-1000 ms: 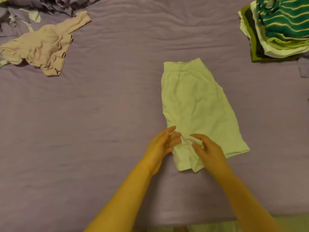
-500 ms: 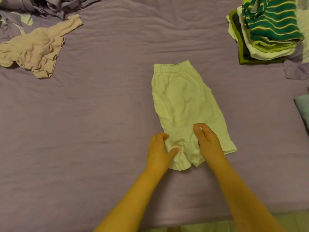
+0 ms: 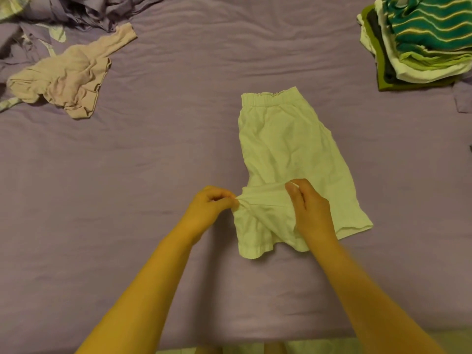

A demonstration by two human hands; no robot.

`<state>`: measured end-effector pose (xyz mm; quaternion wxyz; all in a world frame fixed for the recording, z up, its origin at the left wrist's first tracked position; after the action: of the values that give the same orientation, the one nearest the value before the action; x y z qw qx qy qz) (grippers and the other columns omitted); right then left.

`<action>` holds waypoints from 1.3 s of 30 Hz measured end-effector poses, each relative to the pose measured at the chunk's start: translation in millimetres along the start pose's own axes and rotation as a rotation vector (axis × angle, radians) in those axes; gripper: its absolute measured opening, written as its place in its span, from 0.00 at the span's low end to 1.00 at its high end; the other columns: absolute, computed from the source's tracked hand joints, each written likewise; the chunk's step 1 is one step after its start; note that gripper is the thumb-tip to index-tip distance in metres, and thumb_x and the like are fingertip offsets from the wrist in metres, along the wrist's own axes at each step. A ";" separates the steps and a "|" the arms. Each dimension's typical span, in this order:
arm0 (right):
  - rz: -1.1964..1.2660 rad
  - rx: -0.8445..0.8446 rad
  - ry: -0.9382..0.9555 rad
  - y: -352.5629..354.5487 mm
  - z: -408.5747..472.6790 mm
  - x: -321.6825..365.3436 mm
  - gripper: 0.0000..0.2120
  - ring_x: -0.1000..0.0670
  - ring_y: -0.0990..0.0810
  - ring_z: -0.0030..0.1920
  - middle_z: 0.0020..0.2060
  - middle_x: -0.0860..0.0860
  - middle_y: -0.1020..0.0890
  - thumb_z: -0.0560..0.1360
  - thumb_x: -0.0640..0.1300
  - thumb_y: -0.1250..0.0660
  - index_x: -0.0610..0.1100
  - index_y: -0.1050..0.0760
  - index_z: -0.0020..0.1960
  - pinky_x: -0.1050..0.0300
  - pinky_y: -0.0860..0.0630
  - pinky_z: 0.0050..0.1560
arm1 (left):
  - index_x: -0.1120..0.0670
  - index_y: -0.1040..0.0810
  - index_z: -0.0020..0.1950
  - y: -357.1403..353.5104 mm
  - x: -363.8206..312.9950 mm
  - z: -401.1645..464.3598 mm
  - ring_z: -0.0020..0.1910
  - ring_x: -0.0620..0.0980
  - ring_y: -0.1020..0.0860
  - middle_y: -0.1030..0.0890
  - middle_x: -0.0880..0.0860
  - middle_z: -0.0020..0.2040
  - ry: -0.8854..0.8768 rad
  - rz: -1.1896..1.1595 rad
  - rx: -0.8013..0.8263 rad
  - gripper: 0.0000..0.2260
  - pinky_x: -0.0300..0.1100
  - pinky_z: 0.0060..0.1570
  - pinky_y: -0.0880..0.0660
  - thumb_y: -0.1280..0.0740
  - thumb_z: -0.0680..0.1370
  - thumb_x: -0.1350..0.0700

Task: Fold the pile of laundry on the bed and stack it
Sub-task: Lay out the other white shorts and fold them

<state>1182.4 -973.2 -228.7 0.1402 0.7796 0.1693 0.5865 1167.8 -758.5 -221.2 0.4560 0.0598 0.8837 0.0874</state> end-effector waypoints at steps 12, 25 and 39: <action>0.025 -0.039 0.009 -22.3 8.1 9.4 0.15 0.61 0.33 0.26 0.25 0.57 0.30 0.79 0.52 0.40 0.50 0.32 0.35 0.70 0.33 0.30 | 0.46 0.32 0.50 -48.1 37.0 -7.8 0.45 0.43 0.26 0.25 0.46 0.47 -0.125 0.140 -0.177 0.13 0.31 0.41 0.29 0.29 0.74 0.57; 0.123 0.006 -0.034 -20.9 0.4 6.5 0.22 0.59 0.38 0.24 0.20 0.58 0.37 0.74 0.57 0.38 0.47 0.41 0.28 0.69 0.38 0.27 | 0.44 0.28 0.47 -12.4 58.7 -8.2 0.44 0.43 0.26 0.23 0.48 0.47 -0.218 0.222 -0.028 0.05 0.40 0.43 0.27 0.38 0.80 0.55; -0.465 0.443 0.223 -59.7 -33.8 -18.6 0.22 0.59 0.48 0.73 0.69 0.62 0.39 0.79 0.57 0.48 0.53 0.32 0.70 0.65 0.54 0.71 | 0.53 0.37 0.73 -11.1 73.6 1.8 0.56 0.54 0.21 0.22 0.55 0.63 0.443 -0.278 0.037 0.31 0.52 0.56 0.22 0.34 0.75 0.39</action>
<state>1139.2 -926.5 -260.5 0.0783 0.6626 0.4803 0.5694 1126.6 -755.5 -283.0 0.2578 -0.0745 0.9632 0.0186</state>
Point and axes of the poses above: each hand's wrist, its own z-axis towards the middle knuckle, its own y-axis out of the back of the hand, x = y × z, the point moved 1 cm from there along z, towards the middle knuckle
